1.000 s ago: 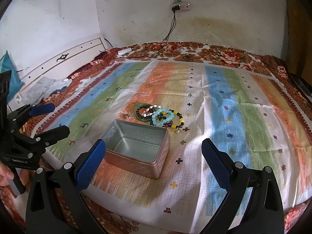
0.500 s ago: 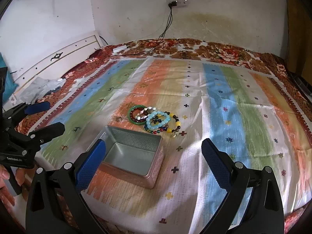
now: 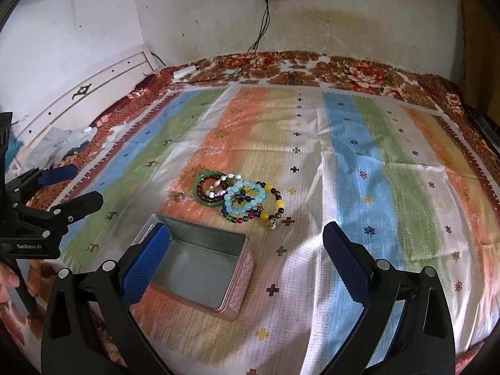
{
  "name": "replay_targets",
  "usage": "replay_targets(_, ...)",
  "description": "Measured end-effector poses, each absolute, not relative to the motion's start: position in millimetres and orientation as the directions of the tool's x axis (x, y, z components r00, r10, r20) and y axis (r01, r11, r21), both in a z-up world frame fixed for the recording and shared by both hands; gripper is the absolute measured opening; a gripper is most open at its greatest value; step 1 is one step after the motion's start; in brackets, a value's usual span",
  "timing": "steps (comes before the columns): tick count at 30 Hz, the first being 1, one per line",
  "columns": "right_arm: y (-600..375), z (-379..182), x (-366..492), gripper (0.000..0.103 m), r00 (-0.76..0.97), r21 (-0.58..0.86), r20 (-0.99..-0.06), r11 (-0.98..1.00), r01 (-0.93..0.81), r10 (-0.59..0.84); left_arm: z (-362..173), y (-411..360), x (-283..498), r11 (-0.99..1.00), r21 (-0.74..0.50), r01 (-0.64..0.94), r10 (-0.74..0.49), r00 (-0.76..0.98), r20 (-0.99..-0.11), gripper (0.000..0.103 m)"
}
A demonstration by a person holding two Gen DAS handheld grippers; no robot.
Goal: Organize jewelry
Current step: 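Move the left tool down toward the small silver ring beside the bracelets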
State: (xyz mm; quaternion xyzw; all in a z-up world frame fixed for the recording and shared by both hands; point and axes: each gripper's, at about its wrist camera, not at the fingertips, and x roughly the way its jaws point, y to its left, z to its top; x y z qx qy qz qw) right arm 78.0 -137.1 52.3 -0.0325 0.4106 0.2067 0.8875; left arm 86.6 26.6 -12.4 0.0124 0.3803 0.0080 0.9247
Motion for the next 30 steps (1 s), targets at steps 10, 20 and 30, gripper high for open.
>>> replay_targets(10, -139, 48, 99, 0.099, 0.554, 0.129, -0.762, 0.917, -0.376, 0.334, -21, 44, 111, 0.997, 0.012, -0.075, 0.060, 0.677, -0.734, 0.098)
replay_targets(20, -134, 32, 122, 0.099, 0.485, 0.145, -0.813, 0.918, -0.369, 0.323, -30, 45, 136, 0.996, 0.043, -0.080, 0.085, 0.647, -0.758, 0.098)
replay_targets(30, -136, 15, 148, 0.099, 0.401, 0.205, -0.856, 0.927, -0.315, 0.326, -52, 62, 169, 0.994, -0.083, -0.077, -0.025, 0.563, -0.826, 0.097)
